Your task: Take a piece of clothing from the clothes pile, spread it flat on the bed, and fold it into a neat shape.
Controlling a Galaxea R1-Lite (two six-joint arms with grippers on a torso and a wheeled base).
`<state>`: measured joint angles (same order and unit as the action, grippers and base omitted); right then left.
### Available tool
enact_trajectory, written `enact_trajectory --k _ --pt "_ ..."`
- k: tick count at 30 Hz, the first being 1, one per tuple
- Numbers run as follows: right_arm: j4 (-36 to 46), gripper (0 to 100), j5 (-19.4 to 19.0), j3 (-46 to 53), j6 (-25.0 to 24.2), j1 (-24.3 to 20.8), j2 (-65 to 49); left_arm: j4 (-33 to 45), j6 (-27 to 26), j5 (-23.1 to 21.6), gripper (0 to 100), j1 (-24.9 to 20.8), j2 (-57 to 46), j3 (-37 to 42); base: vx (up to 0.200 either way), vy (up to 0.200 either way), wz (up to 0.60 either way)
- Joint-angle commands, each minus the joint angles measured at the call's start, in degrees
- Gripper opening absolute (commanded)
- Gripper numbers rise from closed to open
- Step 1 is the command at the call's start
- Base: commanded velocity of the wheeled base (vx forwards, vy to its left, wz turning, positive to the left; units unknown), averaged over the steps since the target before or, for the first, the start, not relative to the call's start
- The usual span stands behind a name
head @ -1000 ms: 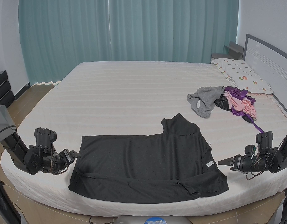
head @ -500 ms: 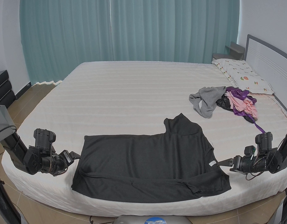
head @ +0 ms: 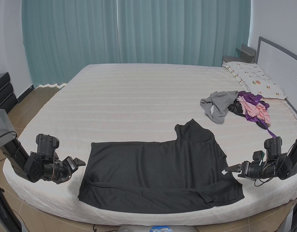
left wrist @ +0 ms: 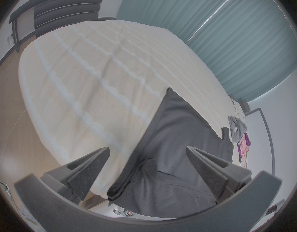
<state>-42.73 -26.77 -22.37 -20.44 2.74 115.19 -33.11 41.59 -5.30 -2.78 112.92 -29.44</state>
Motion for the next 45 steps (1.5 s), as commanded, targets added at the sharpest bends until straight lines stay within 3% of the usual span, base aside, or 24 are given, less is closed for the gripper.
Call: enact_trajectory --k 1,10,17,29,30,42,45 --pt "-0.07 100 -0.04 0.05 0.05 -0.02 -0.14 -0.11 -0.11 -0.23 100 -1.70 -1.30 1.14 0.000 0.000 0.00" --pt "-0.16 100 -0.21 1.01 0.14 -0.19 -0.76 -0.46 -1.08 -12.36 100 -3.72 0.37 0.79 0.000 0.000 0.00" --pt "-0.16 100 -0.21 1.10 0.49 -0.19 -0.67 -0.38 -9.34 -12.36 100 -3.64 3.71 1.58 0.000 0.000 0.00" --pt "-0.16 100 -0.21 1.10 1.02 -0.19 -0.14 -0.55 -9.87 -11.48 100 -3.72 6.35 0.88 0.000 0.000 0.00" --pt "-0.16 100 -0.12 1.10 1.02 -0.19 -0.05 -0.55 -9.95 -11.48 0 -3.72 6.52 0.88 0.000 0.000 0.00" --pt "-0.07 100 -0.21 1.19 2.95 0.33 0.39 -0.38 -9.69 -11.22 0 -1.70 4.94 2.63 0.000 0.000 0.00" --pt "-0.16 100 -1.97 1.19 5.06 0.51 1.44 -0.38 -9.43 -11.22 0 -0.30 3.27 2.63 0.000 0.000 0.00"
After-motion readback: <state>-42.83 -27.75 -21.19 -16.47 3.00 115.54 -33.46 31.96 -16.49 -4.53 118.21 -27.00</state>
